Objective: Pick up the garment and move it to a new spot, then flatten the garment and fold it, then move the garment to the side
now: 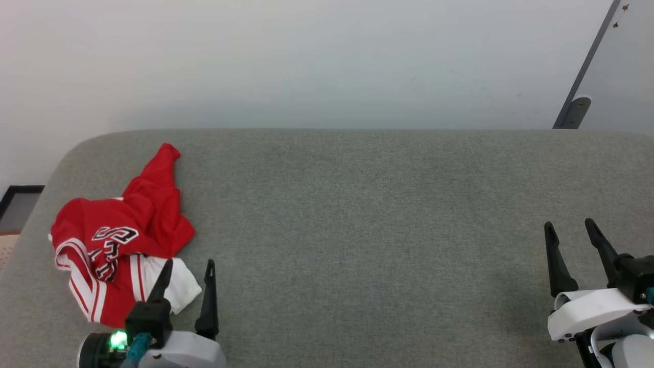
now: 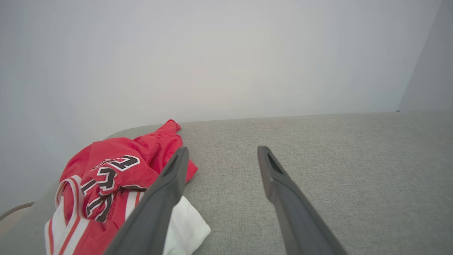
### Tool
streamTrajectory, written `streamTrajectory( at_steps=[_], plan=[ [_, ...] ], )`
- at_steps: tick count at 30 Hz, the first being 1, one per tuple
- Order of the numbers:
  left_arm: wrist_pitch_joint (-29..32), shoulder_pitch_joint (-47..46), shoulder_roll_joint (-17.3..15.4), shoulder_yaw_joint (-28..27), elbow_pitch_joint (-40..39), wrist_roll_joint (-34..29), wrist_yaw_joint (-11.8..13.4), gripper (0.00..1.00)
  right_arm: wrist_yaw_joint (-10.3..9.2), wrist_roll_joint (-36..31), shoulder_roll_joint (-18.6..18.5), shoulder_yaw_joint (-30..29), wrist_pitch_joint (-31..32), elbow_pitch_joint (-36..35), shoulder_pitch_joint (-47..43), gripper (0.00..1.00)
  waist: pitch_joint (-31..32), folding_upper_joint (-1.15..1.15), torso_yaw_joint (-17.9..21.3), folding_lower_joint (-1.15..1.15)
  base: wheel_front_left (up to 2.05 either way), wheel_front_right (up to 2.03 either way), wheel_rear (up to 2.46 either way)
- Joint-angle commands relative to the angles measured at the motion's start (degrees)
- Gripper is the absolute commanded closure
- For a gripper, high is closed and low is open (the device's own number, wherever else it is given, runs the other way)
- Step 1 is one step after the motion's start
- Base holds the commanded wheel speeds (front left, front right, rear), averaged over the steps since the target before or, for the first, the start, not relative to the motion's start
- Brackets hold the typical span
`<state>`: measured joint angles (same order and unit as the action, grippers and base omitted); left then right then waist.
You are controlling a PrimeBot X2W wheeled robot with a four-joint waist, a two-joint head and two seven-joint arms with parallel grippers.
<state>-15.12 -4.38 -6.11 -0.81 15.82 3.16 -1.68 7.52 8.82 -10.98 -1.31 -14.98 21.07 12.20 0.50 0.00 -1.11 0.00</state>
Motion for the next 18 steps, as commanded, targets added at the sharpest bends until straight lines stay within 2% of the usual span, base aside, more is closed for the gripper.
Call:
streamTrajectory(
  at_steps=[1,18],
  plan=[
    [-0.05,-0.17,0.07,-0.17,0.08,-0.06,-0.27,0.00,-0.06,0.36,0.07,-0.09,-0.28,-0.14,-0.95,0.00,0.00,0.00,-0.03,0.00,0.00,0.00,0.00],
    [-0.05,-0.54,1.00,-1.46,0.50,-0.47,-1.67,0.00,-0.06,0.95,0.30,-0.69,-0.28,-0.42,-1.40,0.00,-0.07,0.00,-0.66,0.00,0.00,0.00,0.00]
  ],
)
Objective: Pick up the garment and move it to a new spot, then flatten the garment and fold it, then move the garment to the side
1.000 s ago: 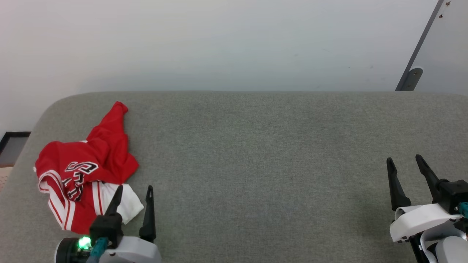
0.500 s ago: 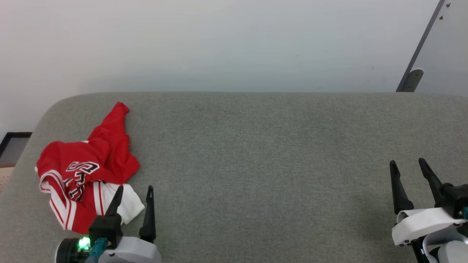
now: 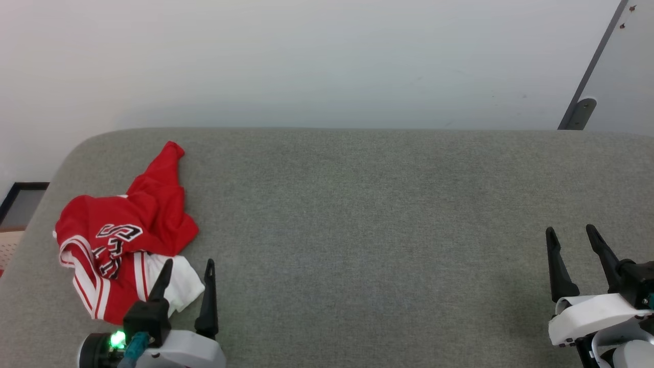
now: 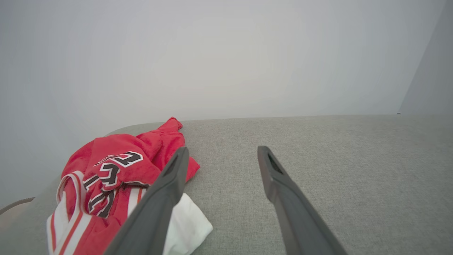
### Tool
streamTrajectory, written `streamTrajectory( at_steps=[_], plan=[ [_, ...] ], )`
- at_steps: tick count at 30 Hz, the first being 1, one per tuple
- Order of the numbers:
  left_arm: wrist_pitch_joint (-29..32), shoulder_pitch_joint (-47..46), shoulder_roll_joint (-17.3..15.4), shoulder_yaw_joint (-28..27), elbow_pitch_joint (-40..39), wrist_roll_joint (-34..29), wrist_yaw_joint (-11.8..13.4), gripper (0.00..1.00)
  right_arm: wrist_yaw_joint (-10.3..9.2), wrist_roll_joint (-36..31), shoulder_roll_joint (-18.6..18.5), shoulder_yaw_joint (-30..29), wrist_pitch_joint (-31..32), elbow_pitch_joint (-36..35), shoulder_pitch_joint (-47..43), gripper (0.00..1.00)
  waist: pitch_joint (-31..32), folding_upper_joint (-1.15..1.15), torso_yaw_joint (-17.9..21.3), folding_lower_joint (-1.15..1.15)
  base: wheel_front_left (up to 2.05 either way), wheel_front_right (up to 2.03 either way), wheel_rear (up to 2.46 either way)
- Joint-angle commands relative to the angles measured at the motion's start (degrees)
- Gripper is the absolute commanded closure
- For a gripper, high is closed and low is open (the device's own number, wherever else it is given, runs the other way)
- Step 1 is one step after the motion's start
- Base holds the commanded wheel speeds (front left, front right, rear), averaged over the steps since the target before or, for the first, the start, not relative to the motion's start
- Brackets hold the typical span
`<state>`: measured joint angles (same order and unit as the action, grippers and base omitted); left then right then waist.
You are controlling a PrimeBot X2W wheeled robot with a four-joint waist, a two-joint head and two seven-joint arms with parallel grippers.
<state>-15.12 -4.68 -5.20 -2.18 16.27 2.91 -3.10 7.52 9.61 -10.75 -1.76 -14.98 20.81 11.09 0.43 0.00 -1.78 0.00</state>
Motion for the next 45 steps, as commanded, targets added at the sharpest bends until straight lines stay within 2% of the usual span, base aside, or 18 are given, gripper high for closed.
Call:
streamTrajectory(
  at_steps=[1,15,20,24,40,45],
  plan=[
    [-0.05,-0.19,0.14,-0.13,-0.02,-0.28,-0.27,0.00,-0.06,0.23,0.08,-0.23,-0.28,-0.17,-0.29,0.00,0.01,0.00,0.01,0.00,0.00,0.00,0.00],
    [-0.05,-0.60,0.53,-0.79,0.33,-0.58,-0.95,0.00,-0.06,0.62,0.08,-0.62,-0.28,-0.48,-0.64,0.00,-0.27,0.00,-0.27,0.00,0.00,0.00,0.00],
    [-0.05,-0.55,0.83,-0.59,0.47,-0.63,-0.89,0.00,-0.07,0.95,-0.08,-0.80,-0.28,-0.94,-1.17,0.00,-0.19,0.00,-2.02,0.00,0.00,0.00,0.00],
    [-0.04,-0.31,1.13,-0.35,0.52,-0.86,-0.53,0.00,-0.06,1.21,-0.20,-0.57,-0.21,-1.58,-1.45,0.00,-0.16,0.00,-5.51,0.00,0.00,0.00,0.00],
    [-0.04,1.17,1.58,-1.37,-0.19,-0.54,0.46,0.00,-0.07,1.71,-0.04,4.01,-0.18,-0.96,0.14,0.00,-0.48,0.00,-26.64,0.00,0.00,0.00,0.00],
    [-0.04,2.70,1.84,-3.69,-2.65,0.93,1.80,0.00,-0.07,2.12,-0.32,9.02,-0.18,0.19,3.20,0.00,-1.79,0.00,-28.50,0.00,0.00,0.00,0.00]
  ],
)
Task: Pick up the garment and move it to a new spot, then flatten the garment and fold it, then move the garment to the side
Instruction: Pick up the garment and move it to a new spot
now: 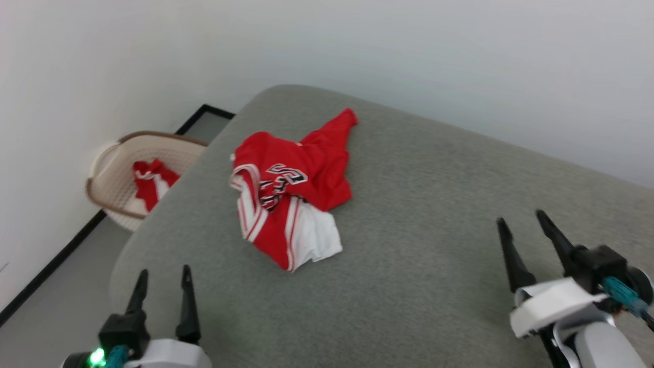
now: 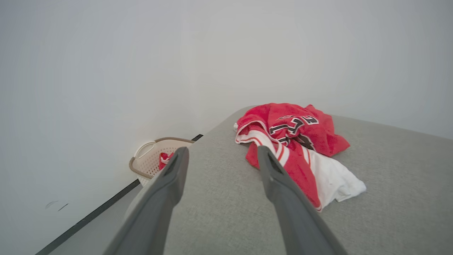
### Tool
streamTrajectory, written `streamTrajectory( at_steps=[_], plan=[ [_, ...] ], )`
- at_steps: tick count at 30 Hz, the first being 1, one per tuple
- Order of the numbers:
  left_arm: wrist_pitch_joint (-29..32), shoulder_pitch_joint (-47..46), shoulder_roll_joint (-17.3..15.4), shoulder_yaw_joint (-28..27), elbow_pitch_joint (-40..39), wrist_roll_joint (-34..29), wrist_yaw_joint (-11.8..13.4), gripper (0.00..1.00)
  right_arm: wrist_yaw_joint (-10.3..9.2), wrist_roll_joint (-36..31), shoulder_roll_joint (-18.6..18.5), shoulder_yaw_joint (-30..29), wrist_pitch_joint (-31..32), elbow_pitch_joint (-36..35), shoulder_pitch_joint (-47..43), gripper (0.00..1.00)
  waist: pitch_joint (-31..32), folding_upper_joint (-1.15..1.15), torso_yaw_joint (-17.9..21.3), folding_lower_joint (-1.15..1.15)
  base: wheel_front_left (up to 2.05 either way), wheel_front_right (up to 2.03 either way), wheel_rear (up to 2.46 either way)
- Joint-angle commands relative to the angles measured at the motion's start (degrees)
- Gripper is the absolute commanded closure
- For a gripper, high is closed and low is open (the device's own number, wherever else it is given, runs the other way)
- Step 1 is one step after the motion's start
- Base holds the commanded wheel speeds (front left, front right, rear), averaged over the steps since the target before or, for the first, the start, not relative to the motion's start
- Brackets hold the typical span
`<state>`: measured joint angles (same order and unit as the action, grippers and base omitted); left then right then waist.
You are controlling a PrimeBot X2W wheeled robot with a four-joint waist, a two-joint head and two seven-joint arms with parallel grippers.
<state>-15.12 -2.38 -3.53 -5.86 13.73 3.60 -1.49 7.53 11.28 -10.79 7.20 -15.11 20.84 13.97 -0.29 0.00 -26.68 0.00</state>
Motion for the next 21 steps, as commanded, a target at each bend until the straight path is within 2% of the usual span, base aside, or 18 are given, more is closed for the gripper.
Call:
streamTrajectory(
  at_steps=[1,8,14,19,21],
  plan=[
    [-0.04,0.82,0.28,-0.43,-0.83,0.71,0.60,0.00,-0.08,0.55,-0.37,1.36,-0.04,0.64,1.06,0.00,-1.36,0.00,-3.78,0.00,0.00,0.00,0.00],
    [-0.04,4.04,0.61,-2.18,-4.78,3.06,2.34,0.00,-0.08,2.41,-1.01,8.43,-0.05,3.34,6.63,0.00,-2.39,0.00,-4.39,0.00,0.00,0.00,0.00],
    [-0.05,5.37,0.63,-1.47,-5.45,4.58,2.89,0.00,-0.08,3.98,-1.32,10.27,-0.05,4.43,7.93,0.00,-2.21,0.00,-4.19,0.00,0.00,0.00,0.00],
    [-0.05,3.24,0.64,-0.42,-3.75,3.81,0.88,0.00,-0.08,3.99,-1.51,8.69,-0.05,4.03,5.75,0.00,-1.83,0.00,-3.55,0.00,0.00,0.00,0.00],
    [-0.04,-0.47,-0.14,1.16,-0.90,2.60,-1.81,0.00,-0.08,3.35,-1.54,6.48,-0.05,3.02,3.65,0.00,-1.69,0.00,-2.86,0.00,0.00,0.00,0.00]
  ],
)
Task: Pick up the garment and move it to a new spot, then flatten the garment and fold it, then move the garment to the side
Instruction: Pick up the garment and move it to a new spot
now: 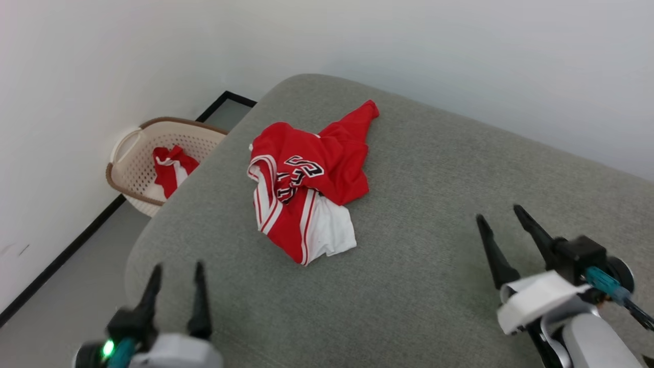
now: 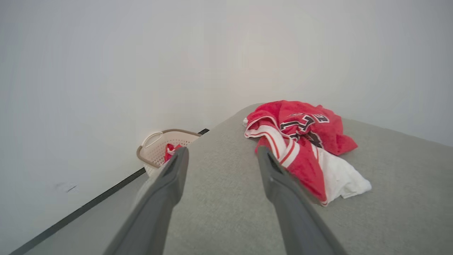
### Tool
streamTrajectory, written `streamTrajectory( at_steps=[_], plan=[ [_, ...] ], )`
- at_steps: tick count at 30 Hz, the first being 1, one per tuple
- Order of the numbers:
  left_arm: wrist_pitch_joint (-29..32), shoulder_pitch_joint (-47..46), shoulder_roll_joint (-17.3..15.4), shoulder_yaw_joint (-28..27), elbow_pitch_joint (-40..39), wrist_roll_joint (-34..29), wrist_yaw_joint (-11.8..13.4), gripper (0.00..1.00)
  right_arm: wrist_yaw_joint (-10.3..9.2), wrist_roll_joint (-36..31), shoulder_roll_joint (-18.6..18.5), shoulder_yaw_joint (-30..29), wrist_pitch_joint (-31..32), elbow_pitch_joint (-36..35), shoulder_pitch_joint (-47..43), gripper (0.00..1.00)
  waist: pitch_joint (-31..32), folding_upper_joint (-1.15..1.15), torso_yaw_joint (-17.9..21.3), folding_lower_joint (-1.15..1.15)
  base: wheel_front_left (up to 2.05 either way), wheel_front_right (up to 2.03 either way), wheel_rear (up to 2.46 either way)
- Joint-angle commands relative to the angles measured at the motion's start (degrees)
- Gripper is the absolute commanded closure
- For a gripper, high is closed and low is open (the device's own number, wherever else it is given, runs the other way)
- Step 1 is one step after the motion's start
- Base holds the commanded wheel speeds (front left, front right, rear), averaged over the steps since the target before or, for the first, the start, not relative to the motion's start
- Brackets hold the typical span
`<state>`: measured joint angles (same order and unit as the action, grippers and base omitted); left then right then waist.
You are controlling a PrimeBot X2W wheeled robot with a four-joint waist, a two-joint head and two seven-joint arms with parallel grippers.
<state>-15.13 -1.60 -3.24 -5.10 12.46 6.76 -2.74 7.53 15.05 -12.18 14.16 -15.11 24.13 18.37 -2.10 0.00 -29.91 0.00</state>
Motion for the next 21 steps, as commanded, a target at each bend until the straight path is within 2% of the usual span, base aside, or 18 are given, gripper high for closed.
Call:
streamTrajectory(
  at_steps=[1,7,11,14,17,21],
  plan=[
    [-0.03,-2.91,-0.91,1.27,1.70,-1.02,-1.35,0.00,-0.08,-0.70,-0.17,-1.36,-0.04,-0.69,-1.64,0.00,0.10,0.00,0.63,0.00,0.00,0.00,0.00],
    [-0.02,-16.74,-4.40,3.77,10.18,-0.83,-3.97,0.00,-0.08,-1.93,-0.48,-1.98,-0.05,-3.02,-1.96,0.00,-4.06,0.00,7.84,0.00,0.00,0.00,0.00],
    [0.70,-24.85,-6.96,4.80,16.77,0.09,-4.31,0.00,-0.08,-1.99,-0.81,-1.98,-0.04,-3.65,-1.36,0.00,-5.96,0.00,10.95,0.00,0.00,0.00,0.00],
    [3.61,-32.83,-9.05,5.71,23.96,2.83,-4.71,0.00,-0.08,-1.76,-1.04,-2.03,-0.04,-4.13,-0.79,0.00,-7.66,0.00,13.75,0.00,0.00,0.00,0.00],
    [10.50,-38.35,-11.93,8.11,31.48,7.57,-4.73,0.00,-0.08,-1.47,-0.85,-1.48,-0.04,-4.49,0.36,0.00,-9.38,0.00,16.87,0.00,0.00,0.00,0.00],
    [26.61,-43.87,-15.98,11.97,39.48,17.79,-4.73,0.00,-0.08,-0.98,-0.74,-0.92,-0.04,-4.76,1.67,0.00,-11.77,0.00,20.69,0.00,0.00,0.00,0.00]
  ],
)
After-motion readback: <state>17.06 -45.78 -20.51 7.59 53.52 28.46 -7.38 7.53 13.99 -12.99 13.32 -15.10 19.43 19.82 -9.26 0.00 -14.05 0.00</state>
